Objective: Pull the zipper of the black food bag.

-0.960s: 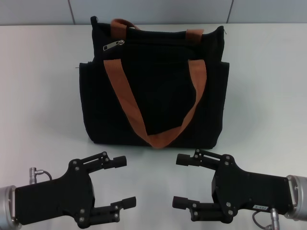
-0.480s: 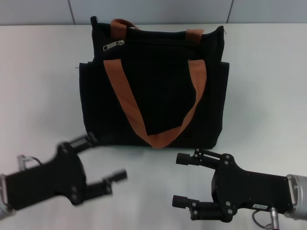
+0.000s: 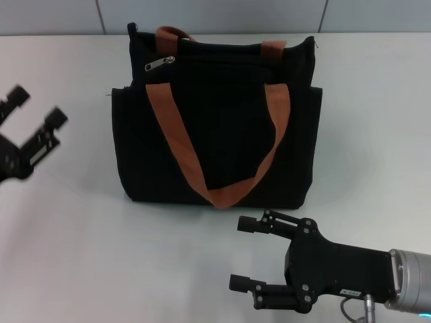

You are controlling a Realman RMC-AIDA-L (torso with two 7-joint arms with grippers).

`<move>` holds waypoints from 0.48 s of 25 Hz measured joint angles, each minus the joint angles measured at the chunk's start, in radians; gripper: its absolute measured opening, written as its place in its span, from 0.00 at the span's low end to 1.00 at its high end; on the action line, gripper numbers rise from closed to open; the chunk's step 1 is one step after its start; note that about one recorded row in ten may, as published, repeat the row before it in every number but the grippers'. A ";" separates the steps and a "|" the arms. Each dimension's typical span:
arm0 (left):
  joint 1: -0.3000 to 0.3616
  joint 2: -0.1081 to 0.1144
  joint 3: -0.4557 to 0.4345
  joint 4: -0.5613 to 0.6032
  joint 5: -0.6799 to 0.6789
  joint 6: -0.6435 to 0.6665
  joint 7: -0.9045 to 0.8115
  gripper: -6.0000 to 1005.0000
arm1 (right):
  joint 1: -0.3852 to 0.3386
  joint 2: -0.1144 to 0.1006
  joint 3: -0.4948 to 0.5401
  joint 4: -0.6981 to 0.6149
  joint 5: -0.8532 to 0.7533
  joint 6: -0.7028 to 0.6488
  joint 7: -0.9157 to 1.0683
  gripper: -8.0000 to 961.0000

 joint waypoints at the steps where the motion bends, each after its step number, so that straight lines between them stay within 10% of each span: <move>1: -0.012 0.000 -0.010 0.000 -0.001 -0.019 -0.002 0.77 | 0.000 0.000 0.000 0.003 0.000 0.000 -0.004 0.80; 12: -0.177 -0.002 0.082 0.001 0.020 -0.225 0.000 0.77 | -0.001 0.000 0.000 0.038 0.000 0.020 -0.025 0.78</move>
